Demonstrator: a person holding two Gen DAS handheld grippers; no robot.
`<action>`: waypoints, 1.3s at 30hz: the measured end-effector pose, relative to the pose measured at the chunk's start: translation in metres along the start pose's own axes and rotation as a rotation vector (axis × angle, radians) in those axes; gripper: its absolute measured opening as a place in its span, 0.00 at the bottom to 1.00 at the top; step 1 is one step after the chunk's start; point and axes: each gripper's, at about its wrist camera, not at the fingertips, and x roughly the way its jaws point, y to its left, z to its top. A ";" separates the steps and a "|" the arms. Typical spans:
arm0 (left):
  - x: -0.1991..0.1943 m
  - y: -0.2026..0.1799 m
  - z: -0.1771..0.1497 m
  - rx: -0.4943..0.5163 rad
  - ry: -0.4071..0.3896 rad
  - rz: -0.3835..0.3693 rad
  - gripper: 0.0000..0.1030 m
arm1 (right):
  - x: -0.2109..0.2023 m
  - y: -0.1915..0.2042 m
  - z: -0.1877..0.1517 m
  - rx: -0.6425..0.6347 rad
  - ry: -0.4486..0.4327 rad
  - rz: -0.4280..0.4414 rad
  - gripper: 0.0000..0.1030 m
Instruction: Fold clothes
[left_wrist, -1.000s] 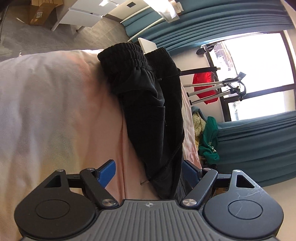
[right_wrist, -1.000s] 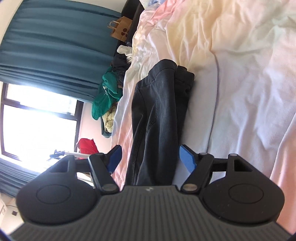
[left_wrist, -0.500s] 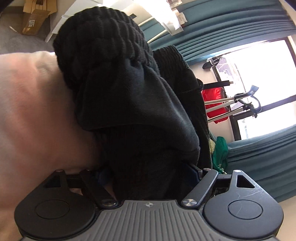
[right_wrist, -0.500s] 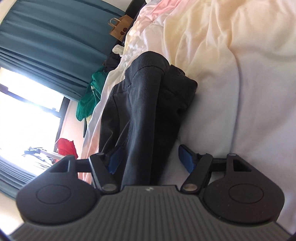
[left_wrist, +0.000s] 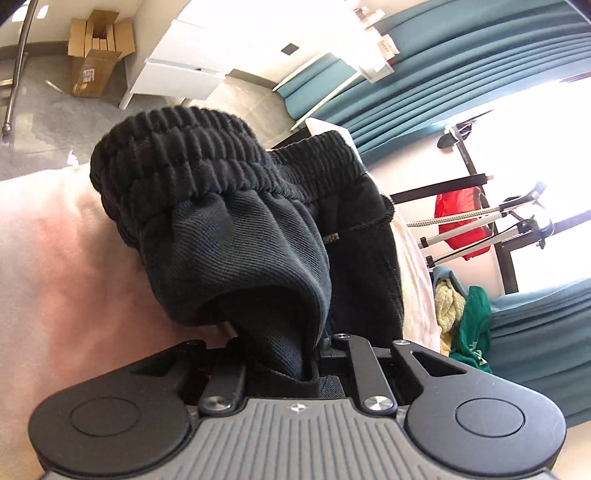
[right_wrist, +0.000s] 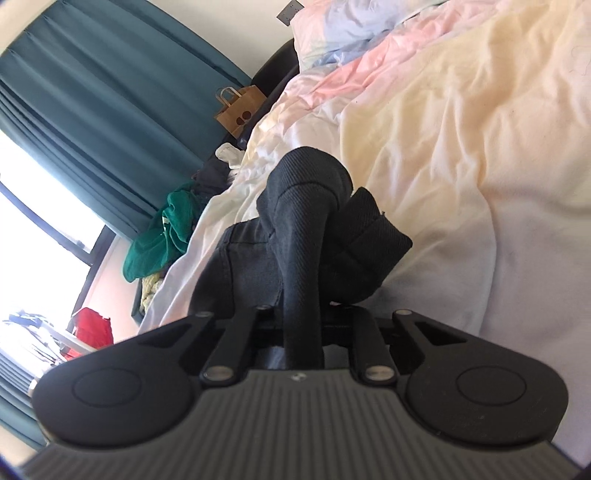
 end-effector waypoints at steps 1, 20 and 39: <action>-0.009 0.001 0.002 0.002 -0.007 -0.008 0.12 | -0.008 0.002 0.002 0.000 -0.006 0.007 0.13; -0.218 0.138 0.044 0.021 0.030 -0.041 0.12 | -0.172 -0.066 -0.003 0.238 0.117 -0.092 0.13; -0.278 0.130 -0.051 0.911 0.078 0.058 0.80 | -0.164 -0.112 -0.017 0.289 0.250 -0.178 0.33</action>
